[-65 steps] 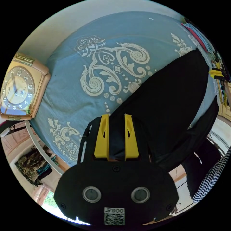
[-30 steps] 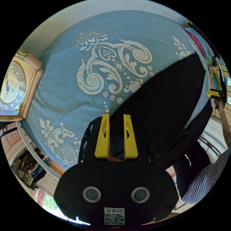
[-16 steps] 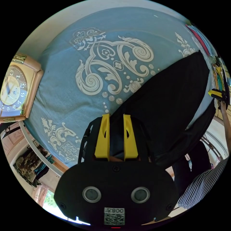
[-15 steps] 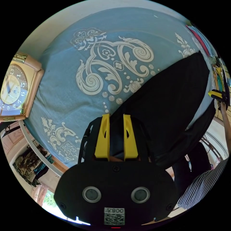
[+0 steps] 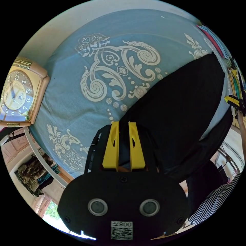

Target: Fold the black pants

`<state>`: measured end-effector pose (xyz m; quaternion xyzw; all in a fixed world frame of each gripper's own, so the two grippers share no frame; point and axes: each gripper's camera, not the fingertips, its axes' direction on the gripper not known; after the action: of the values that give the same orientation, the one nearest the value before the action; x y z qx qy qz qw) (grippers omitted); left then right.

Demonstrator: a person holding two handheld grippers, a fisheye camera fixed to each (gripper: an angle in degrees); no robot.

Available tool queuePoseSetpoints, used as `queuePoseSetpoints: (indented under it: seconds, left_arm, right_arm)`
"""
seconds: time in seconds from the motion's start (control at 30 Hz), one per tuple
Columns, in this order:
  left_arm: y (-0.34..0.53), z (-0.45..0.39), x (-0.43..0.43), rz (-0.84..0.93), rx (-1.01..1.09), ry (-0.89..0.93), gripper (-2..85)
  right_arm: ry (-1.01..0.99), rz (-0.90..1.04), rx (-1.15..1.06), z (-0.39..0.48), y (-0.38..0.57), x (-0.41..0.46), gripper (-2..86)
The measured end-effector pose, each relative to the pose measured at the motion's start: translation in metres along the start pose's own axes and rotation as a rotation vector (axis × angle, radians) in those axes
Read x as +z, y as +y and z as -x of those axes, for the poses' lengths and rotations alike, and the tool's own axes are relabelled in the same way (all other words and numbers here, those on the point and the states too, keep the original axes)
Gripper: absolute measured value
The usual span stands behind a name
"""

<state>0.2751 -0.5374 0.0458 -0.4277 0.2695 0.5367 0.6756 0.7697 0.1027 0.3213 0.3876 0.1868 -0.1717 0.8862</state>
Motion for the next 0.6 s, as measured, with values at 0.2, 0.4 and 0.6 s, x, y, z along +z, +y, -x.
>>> queuePoseSetpoints:
  seconds: [0.2, 0.4, 0.6]
  left_arm:
    - [0.006, 0.006, 0.004, 0.001, 0.012, 0.037, 6.9]
    - [0.015, 0.006, 0.010, 0.005, 0.045, 0.035, 7.0]
    - [0.029, 0.009, 0.018, -0.016, 0.025, 0.070, 6.9]
  right_arm:
    - [0.012, 0.027, 0.007, 0.016, -0.011, -0.007, 0.1]
    - [-0.004, 0.044, 0.041, 0.030, -0.021, -0.013, 0.1]
    - [0.022, 0.093, 0.045, 0.049, -0.034, -0.019, 0.1]
